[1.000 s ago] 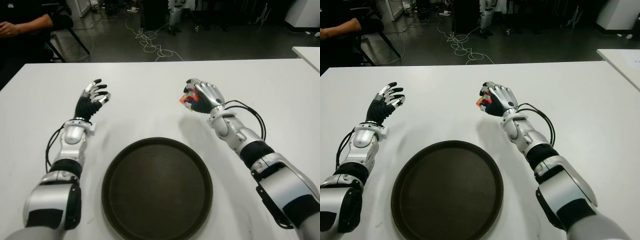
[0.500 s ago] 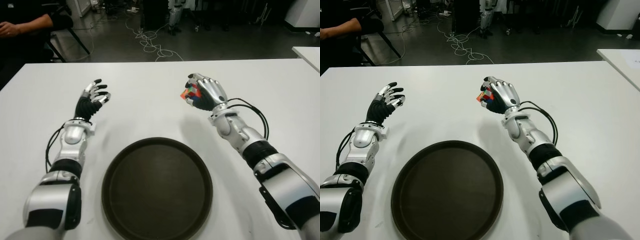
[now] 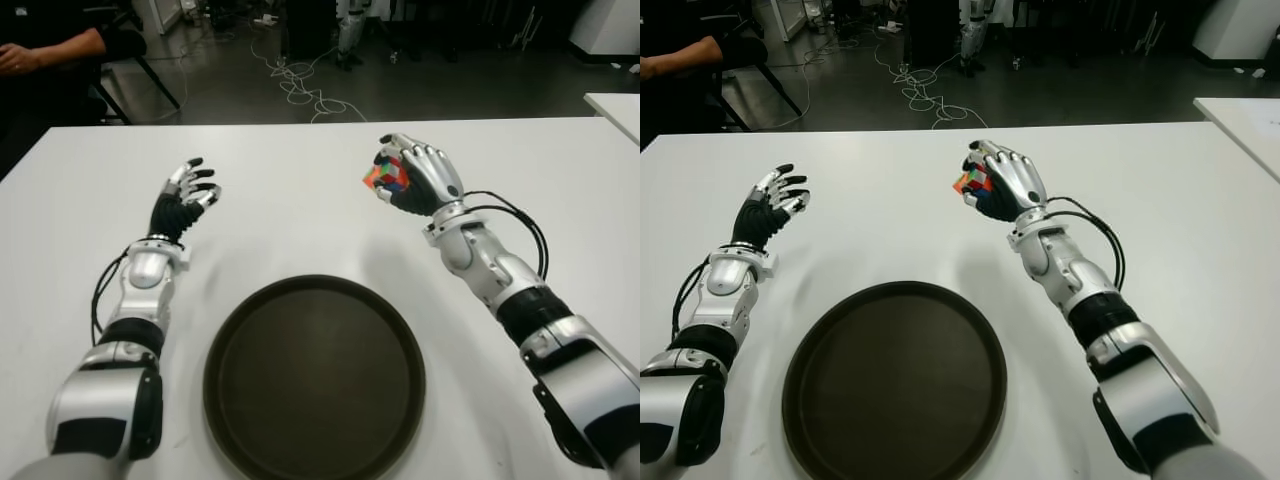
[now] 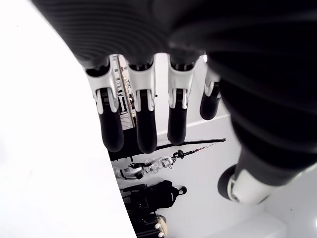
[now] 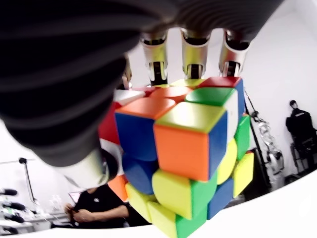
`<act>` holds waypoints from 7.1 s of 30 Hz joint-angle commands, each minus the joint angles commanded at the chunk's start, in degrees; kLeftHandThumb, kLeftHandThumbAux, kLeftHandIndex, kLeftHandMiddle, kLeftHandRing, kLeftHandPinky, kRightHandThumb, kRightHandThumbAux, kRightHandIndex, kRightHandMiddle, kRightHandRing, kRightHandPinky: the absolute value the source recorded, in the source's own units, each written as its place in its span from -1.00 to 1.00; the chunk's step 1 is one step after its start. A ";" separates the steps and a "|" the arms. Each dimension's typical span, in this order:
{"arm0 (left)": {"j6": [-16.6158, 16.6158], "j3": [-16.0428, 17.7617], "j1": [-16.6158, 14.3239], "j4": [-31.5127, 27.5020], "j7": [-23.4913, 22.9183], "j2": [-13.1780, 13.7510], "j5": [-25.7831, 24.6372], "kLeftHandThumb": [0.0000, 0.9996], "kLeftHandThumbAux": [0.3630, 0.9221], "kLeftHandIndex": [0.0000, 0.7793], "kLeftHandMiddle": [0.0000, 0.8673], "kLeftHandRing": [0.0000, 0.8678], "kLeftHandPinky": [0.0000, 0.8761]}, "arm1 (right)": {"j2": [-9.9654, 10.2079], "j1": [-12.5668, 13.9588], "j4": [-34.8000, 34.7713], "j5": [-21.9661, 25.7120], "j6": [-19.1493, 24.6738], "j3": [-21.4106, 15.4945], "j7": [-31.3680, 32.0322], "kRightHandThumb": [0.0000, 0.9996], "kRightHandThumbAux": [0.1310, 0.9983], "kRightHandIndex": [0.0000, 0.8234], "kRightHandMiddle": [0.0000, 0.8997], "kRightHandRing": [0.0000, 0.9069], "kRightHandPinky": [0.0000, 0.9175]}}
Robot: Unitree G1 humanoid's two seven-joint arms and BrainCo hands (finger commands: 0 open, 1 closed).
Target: Pick up the Rubik's Cube and put it in the plate
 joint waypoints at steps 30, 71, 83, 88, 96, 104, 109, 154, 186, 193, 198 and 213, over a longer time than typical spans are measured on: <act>-0.08 -0.49 -0.13 0.13 0.56 0.02 0.58 -0.57 0.11 -0.68 -0.50 -0.48 -0.39 | 2.21 13.44 -18.64 3.38 -15.43 1.47 13.24 0.49 0.36 -0.03 0.05 0.06 0.17; 0.28 -0.65 -0.17 -0.11 2.48 -0.41 0.86 -0.58 0.12 -0.69 -0.51 -0.49 -0.41 | 2.95 20.10 -29.51 15.41 -20.71 0.11 31.09 0.65 0.31 -0.10 0.09 0.17 0.23; 0.61 -0.89 -0.20 -0.15 2.23 -0.40 0.76 -0.57 0.12 -0.69 -0.51 -0.49 -0.40 | 3.60 20.59 -30.27 24.55 -19.04 -0.06 40.23 0.66 0.30 -0.08 0.20 0.41 0.48; 0.39 -0.70 -0.19 -0.30 1.92 -0.61 0.37 -0.55 0.13 -0.69 -0.50 -0.48 -0.40 | 3.67 20.55 -30.60 25.88 -17.87 -0.39 42.46 0.66 0.30 -0.07 0.23 0.46 0.51; 0.54 -0.67 -0.21 -0.40 1.69 -0.62 0.23 -0.55 0.13 -0.70 -0.51 -0.49 -0.39 | 3.49 20.36 -32.09 27.84 -14.75 -0.66 45.98 0.67 0.29 -0.05 0.24 0.48 0.50; 0.67 -0.78 -0.15 -0.62 1.84 -0.56 0.39 -0.55 0.16 -0.70 -0.52 -0.50 -0.40 | 3.36 19.95 -32.93 29.83 -11.16 -0.99 49.42 0.66 0.29 -0.06 0.20 0.44 0.44; 0.66 -0.77 -0.07 -0.72 2.01 -0.56 0.41 -0.54 0.14 -0.71 -0.52 -0.49 -0.40 | 3.31 19.98 -34.23 31.63 -7.75 -1.26 52.05 0.65 0.30 -0.06 0.12 0.31 0.32; 0.29 -1.27 0.30 -1.52 2.28 -0.57 0.69 -0.56 0.00 -0.69 -0.51 -0.46 -0.34 | 0.89 15.27 -30.04 29.60 -6.13 -1.32 61.93 -1.00 0.10 -0.99 -0.96 -0.98 -0.97; 0.22 -1.53 0.56 -1.95 2.82 -0.49 0.81 -0.56 0.07 -0.69 -0.52 -0.47 -0.37 | 1.42 14.77 -28.61 28.35 -6.87 -2.18 59.89 -1.00 0.13 -0.97 -0.94 -0.96 -0.97; 0.10 -1.59 0.57 -1.80 2.94 -0.49 0.88 -0.59 0.01 -0.70 -0.51 -0.47 -0.36 | 0.98 13.65 -26.20 28.34 -7.95 -3.33 58.90 -1.00 0.11 -0.97 -0.96 -1.00 -1.00; 0.21 -1.46 0.56 -1.65 2.63 -0.51 0.65 -0.56 0.06 -0.71 -0.52 -0.47 -0.37 | -1.76 10.25 -21.47 30.08 -10.76 -6.75 59.55 -1.00 0.05 -0.99 -0.98 -1.00 -1.00; 0.41 -1.12 0.64 -1.91 1.39 -0.50 -0.04 -0.56 0.11 -0.70 -0.53 -0.49 -0.39 | -3.32 -2.17 13.62 19.64 -19.84 -16.12 21.95 -0.92 -0.13 -0.97 -0.91 -0.94 -0.92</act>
